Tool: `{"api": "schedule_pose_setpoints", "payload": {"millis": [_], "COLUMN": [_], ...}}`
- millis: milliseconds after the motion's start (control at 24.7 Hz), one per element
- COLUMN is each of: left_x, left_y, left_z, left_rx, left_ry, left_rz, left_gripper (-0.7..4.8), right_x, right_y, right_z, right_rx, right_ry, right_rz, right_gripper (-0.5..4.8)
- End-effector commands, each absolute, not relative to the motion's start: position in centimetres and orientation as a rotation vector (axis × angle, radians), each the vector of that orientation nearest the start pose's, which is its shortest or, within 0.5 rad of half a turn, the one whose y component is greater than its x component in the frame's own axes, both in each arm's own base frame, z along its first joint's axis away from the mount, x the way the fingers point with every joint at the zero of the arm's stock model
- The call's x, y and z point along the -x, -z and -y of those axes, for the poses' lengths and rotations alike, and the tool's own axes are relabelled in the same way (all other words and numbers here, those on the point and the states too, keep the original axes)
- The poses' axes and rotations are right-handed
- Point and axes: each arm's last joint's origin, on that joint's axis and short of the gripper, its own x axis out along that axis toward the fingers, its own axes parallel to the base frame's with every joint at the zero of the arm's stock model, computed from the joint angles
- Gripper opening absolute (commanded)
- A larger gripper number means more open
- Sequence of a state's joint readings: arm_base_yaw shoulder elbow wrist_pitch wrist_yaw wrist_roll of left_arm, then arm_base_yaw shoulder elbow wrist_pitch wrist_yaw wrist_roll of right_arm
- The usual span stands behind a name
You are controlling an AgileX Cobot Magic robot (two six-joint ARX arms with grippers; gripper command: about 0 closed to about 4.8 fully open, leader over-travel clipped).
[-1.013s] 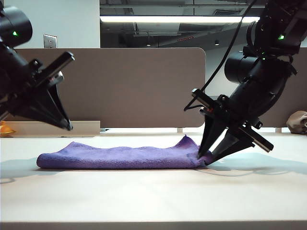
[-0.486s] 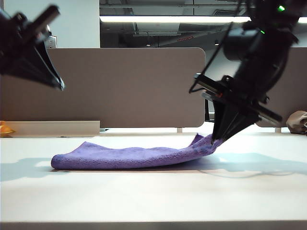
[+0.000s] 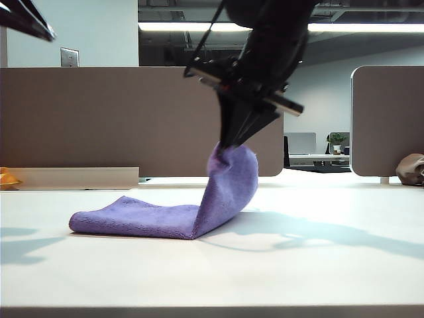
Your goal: Fold the bottom of the cloth upward, then fold it vertically to form a square shape.
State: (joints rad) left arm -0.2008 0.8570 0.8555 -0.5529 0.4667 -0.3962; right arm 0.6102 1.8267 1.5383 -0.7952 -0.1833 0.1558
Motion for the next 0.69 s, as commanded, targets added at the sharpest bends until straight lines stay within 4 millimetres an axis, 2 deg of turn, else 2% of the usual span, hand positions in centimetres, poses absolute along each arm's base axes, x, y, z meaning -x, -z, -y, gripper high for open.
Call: {"api": "schedule_pose_setpoints", "payload": {"millis": [41,243,689], "left_x": [-15.2,-13.2,-12.1], "left_y": [-31.9,-32.6,-32.5], "left_z": [4.3,3.8,3.6], "left_rx": [0.437,0.424,0.426], "left_ry": [0.514,0.489,0.483], "left_rz": [-0.665,-0.612,-0.634], "left_gripper": [-0.06,-0.06,-0.06], "right_x": [-32.2,-32.9,-33.0], "right_y": [-25.5,-25.1,-24.7], "right_z": [-24.4,-27.7,-32.4], "right_rx": [0.114,0.111,0.096], "right_ry": [-0.65,-0.739,-0.849], "right_rz": [-1.173,-1.164,-1.126], "right_gripper": [-0.06,-0.06,-0.06]}}
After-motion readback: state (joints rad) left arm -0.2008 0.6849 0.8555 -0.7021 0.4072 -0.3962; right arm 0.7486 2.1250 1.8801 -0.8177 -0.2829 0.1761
